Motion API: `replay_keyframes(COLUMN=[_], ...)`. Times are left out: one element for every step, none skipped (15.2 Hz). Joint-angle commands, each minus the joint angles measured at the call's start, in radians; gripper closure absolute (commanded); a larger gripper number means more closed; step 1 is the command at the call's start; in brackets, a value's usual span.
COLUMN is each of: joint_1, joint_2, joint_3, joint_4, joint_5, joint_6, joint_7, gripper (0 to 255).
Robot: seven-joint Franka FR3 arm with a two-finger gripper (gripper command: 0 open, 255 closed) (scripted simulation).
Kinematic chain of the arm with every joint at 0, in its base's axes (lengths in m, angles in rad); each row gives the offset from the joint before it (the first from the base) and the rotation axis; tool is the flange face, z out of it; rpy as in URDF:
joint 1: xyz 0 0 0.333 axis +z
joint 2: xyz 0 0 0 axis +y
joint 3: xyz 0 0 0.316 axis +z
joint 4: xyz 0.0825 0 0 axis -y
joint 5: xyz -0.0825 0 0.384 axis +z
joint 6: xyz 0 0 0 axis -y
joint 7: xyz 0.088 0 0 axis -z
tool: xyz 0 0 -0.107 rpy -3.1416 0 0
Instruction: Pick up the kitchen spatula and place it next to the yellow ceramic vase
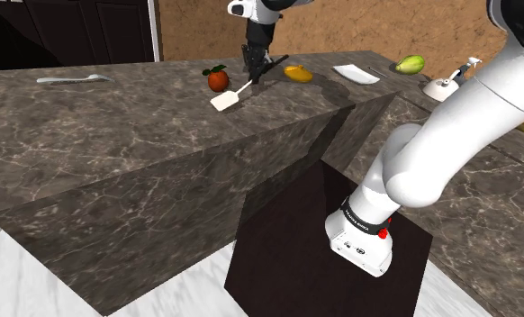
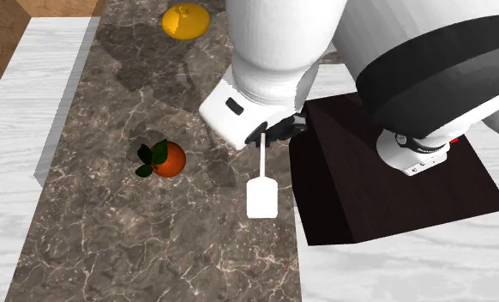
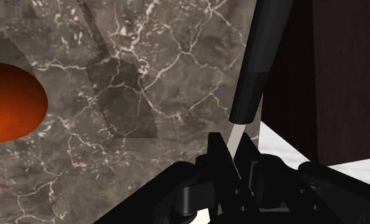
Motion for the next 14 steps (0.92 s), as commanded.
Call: replay_keyframes(joint_1=[-0.021, -0.032, -0.042, -0.053, -0.063, -0.074, -0.084, -0.095, -0.105, -0.115, -0.125, -0.135, -0.145, -0.155], joint_2=[0.007, 0.010, 0.014, 0.019, 0.025, 0.032, 0.040, 0.049, 0.060, 0.071, 0.083, 0.097, 0.112, 0.127], joint_3=[-0.030, -0.045, -0.060, -0.075, -0.090, -0.105, -0.120, -0.135, -0.150, -0.165, -0.180, -0.195, -0.209, -0.223], joint_4=[0.004, 0.007, 0.012, 0.017, 0.024, 0.032, 0.041, 0.051, 0.062, 0.074, 0.087, 0.102, 0.117, 0.134], joint_5=[-0.006, -0.009, -0.011, -0.013, -0.015, -0.016, -0.016, -0.016, -0.015, -0.013, -0.010, -0.007, -0.002, 0.003], joint_6=[0.007, 0.009, 0.010, 0.012, 0.013, 0.015, 0.016, 0.017, 0.018, 0.019, 0.020, 0.020, 0.021, 0.021], joint_7=[-0.049, -0.074, -0.099, -0.123, -0.148, -0.174, -0.199, -0.225, -0.250, -0.277, -0.303, -0.330, -0.356, -0.384], gripper=[255, 255, 255, 255, 255, 255, 255, 255, 255, 255, 255, 255, 255, 255])
